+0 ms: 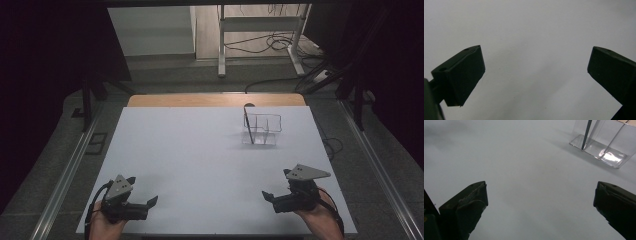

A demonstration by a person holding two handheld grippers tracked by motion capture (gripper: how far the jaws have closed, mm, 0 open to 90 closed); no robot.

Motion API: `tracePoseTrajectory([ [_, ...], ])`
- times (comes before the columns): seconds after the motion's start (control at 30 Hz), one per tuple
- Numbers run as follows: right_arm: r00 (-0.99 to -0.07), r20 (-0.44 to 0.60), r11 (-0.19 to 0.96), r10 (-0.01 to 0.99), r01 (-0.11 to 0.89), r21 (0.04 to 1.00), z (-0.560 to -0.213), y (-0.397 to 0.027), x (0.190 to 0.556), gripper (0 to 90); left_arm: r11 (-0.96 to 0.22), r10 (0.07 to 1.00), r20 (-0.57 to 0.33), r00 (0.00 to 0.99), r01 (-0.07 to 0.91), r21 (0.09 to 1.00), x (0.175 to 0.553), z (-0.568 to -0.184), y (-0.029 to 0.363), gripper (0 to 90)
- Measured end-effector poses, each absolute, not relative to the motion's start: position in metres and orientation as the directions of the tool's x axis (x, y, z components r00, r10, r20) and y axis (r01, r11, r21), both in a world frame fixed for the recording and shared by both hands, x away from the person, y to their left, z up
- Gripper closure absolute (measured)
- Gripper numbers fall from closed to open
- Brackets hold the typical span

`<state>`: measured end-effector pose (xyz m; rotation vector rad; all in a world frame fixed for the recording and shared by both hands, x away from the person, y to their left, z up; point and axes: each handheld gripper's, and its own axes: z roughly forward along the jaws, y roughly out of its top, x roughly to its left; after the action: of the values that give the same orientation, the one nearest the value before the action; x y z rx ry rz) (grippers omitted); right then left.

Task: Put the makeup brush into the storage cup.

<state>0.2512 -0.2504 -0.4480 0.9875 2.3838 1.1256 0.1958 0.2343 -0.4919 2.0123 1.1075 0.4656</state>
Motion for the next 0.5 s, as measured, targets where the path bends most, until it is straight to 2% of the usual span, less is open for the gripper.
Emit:
tracePoseTrajectory([
  [0.5,-0.699,0.007,0.438,0.715,0.456,0.774,-0.449,-0.262,0.244,0.0,-0.318,0.829,-0.054,0.556,0.548,0.774,0.196,-0.492,0.234,1.5],
])
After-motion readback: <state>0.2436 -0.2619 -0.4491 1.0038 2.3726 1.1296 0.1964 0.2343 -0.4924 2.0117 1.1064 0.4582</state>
